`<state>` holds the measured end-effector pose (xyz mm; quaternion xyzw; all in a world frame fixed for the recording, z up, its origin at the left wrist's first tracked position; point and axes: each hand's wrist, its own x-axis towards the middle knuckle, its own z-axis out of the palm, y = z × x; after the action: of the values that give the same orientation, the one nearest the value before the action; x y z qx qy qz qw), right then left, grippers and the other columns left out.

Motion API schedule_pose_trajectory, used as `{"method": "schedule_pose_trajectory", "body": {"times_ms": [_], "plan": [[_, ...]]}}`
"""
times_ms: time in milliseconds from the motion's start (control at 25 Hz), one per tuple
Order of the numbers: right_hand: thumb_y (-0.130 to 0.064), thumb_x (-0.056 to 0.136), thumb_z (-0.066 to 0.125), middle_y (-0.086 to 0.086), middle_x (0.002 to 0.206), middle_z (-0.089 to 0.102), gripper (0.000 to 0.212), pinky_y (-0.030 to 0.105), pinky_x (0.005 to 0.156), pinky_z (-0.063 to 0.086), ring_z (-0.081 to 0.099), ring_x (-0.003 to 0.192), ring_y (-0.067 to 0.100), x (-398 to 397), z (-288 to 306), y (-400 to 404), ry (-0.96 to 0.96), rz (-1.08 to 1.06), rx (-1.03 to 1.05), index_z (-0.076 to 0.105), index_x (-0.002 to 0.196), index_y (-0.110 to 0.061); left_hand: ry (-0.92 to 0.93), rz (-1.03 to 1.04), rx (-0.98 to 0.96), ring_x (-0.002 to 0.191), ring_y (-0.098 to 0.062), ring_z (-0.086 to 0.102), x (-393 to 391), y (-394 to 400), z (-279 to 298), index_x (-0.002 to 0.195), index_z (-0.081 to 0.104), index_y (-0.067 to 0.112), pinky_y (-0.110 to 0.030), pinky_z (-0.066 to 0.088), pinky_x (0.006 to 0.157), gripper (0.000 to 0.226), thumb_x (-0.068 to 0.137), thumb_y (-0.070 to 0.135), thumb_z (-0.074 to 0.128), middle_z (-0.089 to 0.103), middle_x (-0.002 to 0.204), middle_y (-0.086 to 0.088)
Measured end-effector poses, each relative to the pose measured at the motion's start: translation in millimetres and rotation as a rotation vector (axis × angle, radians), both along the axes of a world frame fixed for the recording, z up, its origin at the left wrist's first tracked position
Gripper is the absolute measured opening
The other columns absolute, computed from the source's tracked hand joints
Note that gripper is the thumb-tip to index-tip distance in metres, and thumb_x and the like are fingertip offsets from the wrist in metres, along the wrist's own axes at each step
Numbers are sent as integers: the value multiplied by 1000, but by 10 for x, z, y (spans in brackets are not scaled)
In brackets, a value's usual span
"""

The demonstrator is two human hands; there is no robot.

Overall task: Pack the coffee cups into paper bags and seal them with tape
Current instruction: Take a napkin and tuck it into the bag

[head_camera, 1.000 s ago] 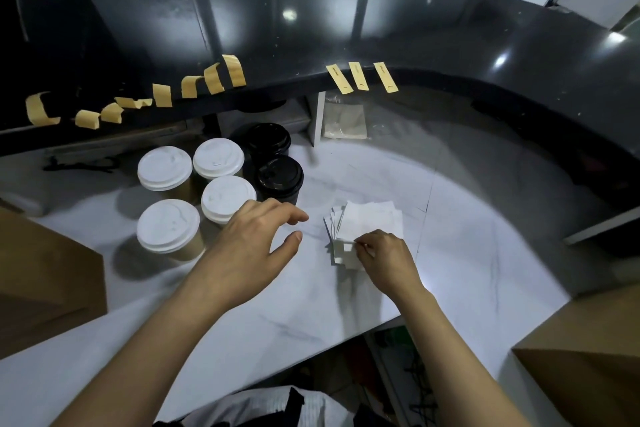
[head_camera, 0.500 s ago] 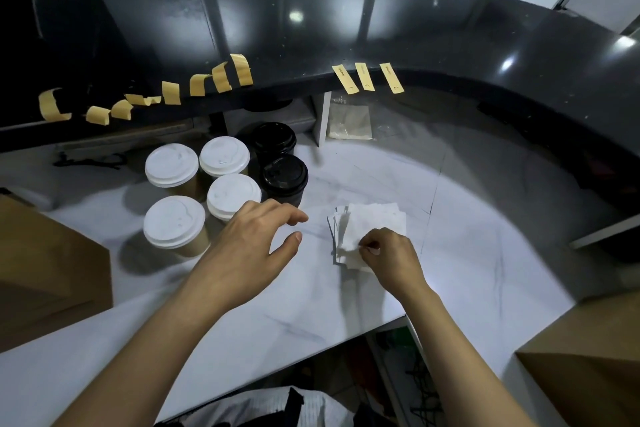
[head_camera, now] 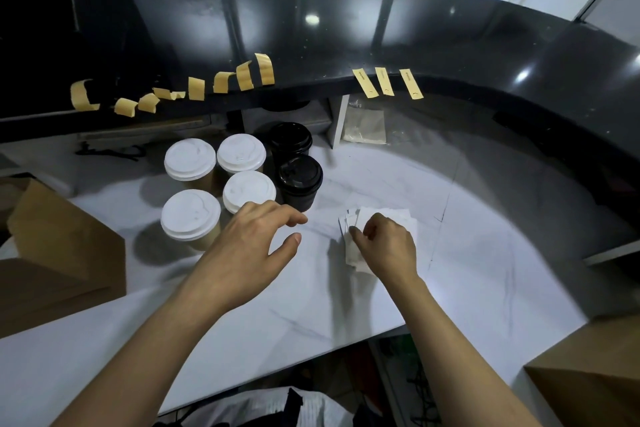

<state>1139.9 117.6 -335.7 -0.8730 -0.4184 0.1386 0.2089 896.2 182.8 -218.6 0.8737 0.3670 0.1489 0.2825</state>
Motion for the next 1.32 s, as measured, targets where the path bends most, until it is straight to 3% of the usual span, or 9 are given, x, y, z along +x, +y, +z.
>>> {"method": "schedule_pose_trajectory", "body": {"times_ms": [80,240,400,640,840,920,1040,1200,1320], "plan": [[-40,89,61,4,82,64,31,39,74,47,55,75,31,-75,-91,97,-51,-36,-75,50,85,-10,-4,8,9,109,-6,46,-30,10,7,122,61,36,-25,39,93,25,98,34,56,59,113,21],[-22,92,50,10,87,60,16,38,70,37,58,83,36,-39,-219,132,-140,-27,-145,54,85,-8,-1,24,17,110,-7,47,-90,32,-8,121,61,37,-26,39,93,26,97,40,52,59,112,21],[-40,92,56,8,88,62,33,38,76,41,60,86,35,-51,-244,145,-187,-48,-147,59,86,-8,3,25,7,110,-7,47,-85,16,-28,122,61,36,-28,40,94,25,98,34,57,59,113,21],[-19,90,53,9,92,63,13,37,71,31,60,88,35,-50,-278,164,-203,-25,-170,59,88,-8,10,21,11,110,-6,46,-105,8,-20,122,60,38,-29,42,93,33,93,46,46,58,112,23],[-37,92,55,7,89,62,30,39,80,38,60,87,34,-67,-278,198,-201,-53,-148,58,90,-8,5,19,1,113,-6,46,-98,-41,-12,123,61,35,-28,40,96,25,98,35,55,59,114,20],[-32,92,55,8,94,62,26,39,79,36,59,91,34,-86,-279,227,-219,-27,-187,59,93,-7,7,29,-6,114,-6,45,-105,-41,-8,123,61,34,-27,39,96,25,98,32,57,59,114,20],[-22,90,53,8,90,62,15,38,76,37,59,86,34,-105,-305,227,-126,-68,-129,59,87,-8,8,36,-8,114,-5,45,-121,-38,-10,123,61,35,-27,39,96,26,98,33,56,58,114,21],[-19,89,55,0,77,61,13,39,75,48,59,79,28,-18,-259,162,223,-206,-24,54,77,-14,13,34,-14,114,-5,45,-115,-56,-23,124,60,34,-25,38,94,26,98,33,56,58,114,20],[-17,89,55,-5,64,46,25,31,55,33,48,67,23,10,-199,103,291,-248,1,39,70,-17,12,34,-15,113,-6,45,-111,-51,-21,124,60,35,-26,39,95,26,98,33,55,58,114,21]]}}
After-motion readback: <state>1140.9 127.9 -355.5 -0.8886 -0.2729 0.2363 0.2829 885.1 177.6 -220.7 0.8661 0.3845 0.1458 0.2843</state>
